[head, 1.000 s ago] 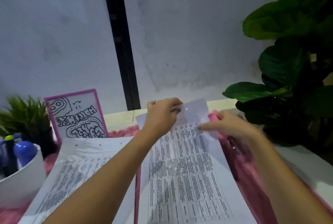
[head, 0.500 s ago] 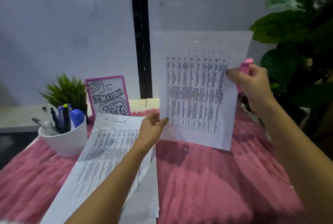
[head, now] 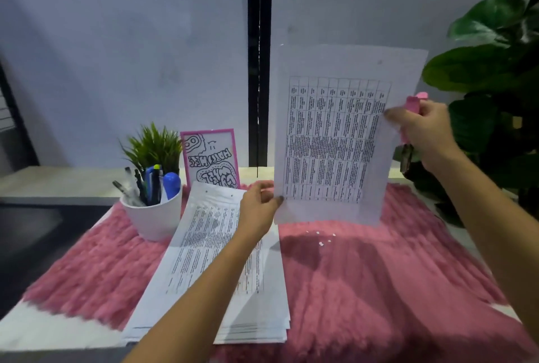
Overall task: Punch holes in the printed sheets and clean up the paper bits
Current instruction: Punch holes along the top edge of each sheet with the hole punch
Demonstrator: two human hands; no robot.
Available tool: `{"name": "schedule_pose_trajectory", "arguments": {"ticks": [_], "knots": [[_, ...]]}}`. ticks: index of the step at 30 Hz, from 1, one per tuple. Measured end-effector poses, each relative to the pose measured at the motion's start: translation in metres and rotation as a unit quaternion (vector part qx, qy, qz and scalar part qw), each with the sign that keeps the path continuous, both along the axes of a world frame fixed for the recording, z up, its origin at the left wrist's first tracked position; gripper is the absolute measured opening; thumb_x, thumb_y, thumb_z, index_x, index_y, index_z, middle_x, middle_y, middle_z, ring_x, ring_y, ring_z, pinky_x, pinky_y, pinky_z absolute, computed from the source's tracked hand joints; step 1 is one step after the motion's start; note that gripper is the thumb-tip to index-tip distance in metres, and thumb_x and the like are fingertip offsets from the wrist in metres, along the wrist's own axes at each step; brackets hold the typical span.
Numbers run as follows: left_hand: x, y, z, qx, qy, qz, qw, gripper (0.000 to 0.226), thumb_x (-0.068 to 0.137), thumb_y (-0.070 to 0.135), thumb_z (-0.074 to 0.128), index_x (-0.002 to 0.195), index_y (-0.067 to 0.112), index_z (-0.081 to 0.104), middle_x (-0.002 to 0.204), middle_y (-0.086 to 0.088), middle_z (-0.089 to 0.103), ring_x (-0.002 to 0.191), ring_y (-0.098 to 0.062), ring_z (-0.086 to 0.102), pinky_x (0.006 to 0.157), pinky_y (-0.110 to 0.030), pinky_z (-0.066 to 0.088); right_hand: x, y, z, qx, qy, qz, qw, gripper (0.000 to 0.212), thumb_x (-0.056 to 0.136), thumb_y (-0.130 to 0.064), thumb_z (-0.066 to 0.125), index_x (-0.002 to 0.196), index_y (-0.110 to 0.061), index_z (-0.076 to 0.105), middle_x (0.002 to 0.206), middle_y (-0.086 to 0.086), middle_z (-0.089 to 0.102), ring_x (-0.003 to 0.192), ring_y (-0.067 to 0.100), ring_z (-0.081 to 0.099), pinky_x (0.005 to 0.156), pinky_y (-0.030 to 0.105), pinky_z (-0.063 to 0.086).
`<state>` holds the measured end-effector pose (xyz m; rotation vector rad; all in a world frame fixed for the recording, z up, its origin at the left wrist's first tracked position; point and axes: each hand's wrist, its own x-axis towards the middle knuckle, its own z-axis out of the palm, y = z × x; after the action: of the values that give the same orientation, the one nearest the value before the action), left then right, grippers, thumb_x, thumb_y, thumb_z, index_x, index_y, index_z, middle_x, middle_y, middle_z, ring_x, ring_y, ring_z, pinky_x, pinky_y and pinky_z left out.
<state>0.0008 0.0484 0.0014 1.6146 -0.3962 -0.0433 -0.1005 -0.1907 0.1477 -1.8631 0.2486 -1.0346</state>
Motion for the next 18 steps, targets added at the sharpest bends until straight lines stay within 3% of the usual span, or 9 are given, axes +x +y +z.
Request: {"name": "schedule_pose_trajectory", "arguments": {"ticks": [3, 5, 7, 9, 12, 15, 17, 18], "knots": [[-0.011, 0.033, 0.015, -0.026, -0.011, 0.049, 0.998, 0.034, 0.089, 0.006, 0.068, 0.114, 0.017, 0.047, 0.103, -0.008, 0.067, 0.090, -0.016, 0.065, 0.078, -0.028, 0.054, 0.018, 0.012, 0.012, 0.024, 0.001, -0.008, 1.000, 0.038, 0.079, -0.017, 0.068, 0.086, 0.019, 0.057, 0.072, 0.016, 0.049, 0.063, 0.021, 0.045, 0.058, 0.032, 0.038], [-0.020, 0.064, 0.023, -0.026, -0.035, 0.078, 0.996, 0.029, 0.088, 0.006, 0.069, 0.107, 0.018, 0.050, 0.103, -0.002, 0.066, 0.087, -0.011, 0.067, 0.069, -0.024, 0.052, 0.034, 0.028, 0.014, 0.025, 0.028, -0.015, 0.999, 0.019, 0.079, -0.010, 0.066, 0.071, 0.005, 0.057, 0.066, 0.008, 0.042, 0.051, 0.012, 0.040, 0.048, 0.021, 0.031], [-0.030, 0.099, 0.025, 0.018, -0.063, 0.108, 0.992, 0.019, 0.087, 0.004, 0.069, 0.098, 0.017, 0.058, 0.095, 0.004, 0.067, 0.072, 0.001, 0.065, 0.058, -0.015, 0.048, 0.053, 0.047, 0.005, 0.014, 0.081, -0.002, 0.997, 0.025, 0.079, -0.004, 0.065, 0.060, -0.009, 0.049, 0.056, 0.004, 0.039, 0.038, 0.006, 0.033, 0.036, 0.016, 0.024], [-0.039, 0.136, 0.017, 0.078, -0.072, 0.126, 0.986, 0.016, 0.087, 0.005, 0.070, 0.094, 0.019, 0.068, 0.091, 0.006, 0.070, 0.073, 0.001, 0.064, 0.061, -0.017, 0.048, 0.074, 0.070, -0.016, 0.000, 0.141, 0.034, 0.989, 0.036, 0.079, -0.004, 0.066, 0.054, -0.013, 0.042, 0.046, 0.000, 0.038, 0.036, 0.008, 0.034, 0.034, 0.016, 0.024], [-0.051, 0.184, -0.008, 0.153, -0.049, 0.139, 0.977, 0.025, 0.082, 0.003, 0.074, 0.087, 0.028, 0.073, 0.083, 0.011, 0.074, 0.076, -0.002, 0.068, 0.069, -0.020, 0.055, 0.107, 0.100, -0.067, -0.035, 0.229, 0.052, 0.971, 0.029, 0.083, -0.010, 0.067, 0.062, -0.012, 0.047, 0.066, 0.001, 0.049, 0.050, 0.016, 0.041, 0.046, 0.021, 0.032], [-0.057, 0.211, -0.035, 0.208, -0.025, 0.153, 0.966, 0.034, 0.076, 0.001, 0.079, 0.076, 0.034, 0.073, 0.072, 0.015, 0.074, 0.071, -0.001, 0.070, 0.074, -0.020, 0.056, 0.135, 0.128, -0.128, -0.091, 0.307, 0.032, 0.947, 0.022, 0.092, -0.026, 0.061, 0.091, -0.006, 0.054, 0.086, 0.005, 0.047, 0.055, 0.014, 0.044, 0.049, 0.024, 0.034], [-0.059, 0.219, -0.046, 0.219, -0.009, 0.163, 0.962, 0.033, 0.076, 0.002, 0.080, 0.074, 0.034, 0.074, 0.070, 0.016, 0.073, 0.074, -0.004, 0.070, 0.074, -0.024, 0.055, 0.147, 0.141, -0.155, -0.145, 0.351, 0.030, 0.925, 0.029, 0.095, -0.031, 0.056, 0.113, -0.008, 0.059, 0.118, 0.010, 0.053, 0.074, 0.016, 0.057, 0.060, 0.027, 0.044], [-0.059, 0.222, -0.050, 0.222, -0.006, 0.167, 0.961, 0.031, 0.076, 0.003, 0.081, 0.074, 0.033, 0.074, 0.069, 0.016, 0.073, 0.075, -0.004, 0.069, 0.073, -0.024, 0.055, 0.151, 0.144, -0.164, -0.161, 0.360, 0.026, 0.918, 0.039, 0.096, -0.031, 0.055, 0.128, -0.009, 0.055, 0.140, 0.012, 0.046, 0.087, 0.018, 0.061, 0.068, 0.029, 0.049]]}}
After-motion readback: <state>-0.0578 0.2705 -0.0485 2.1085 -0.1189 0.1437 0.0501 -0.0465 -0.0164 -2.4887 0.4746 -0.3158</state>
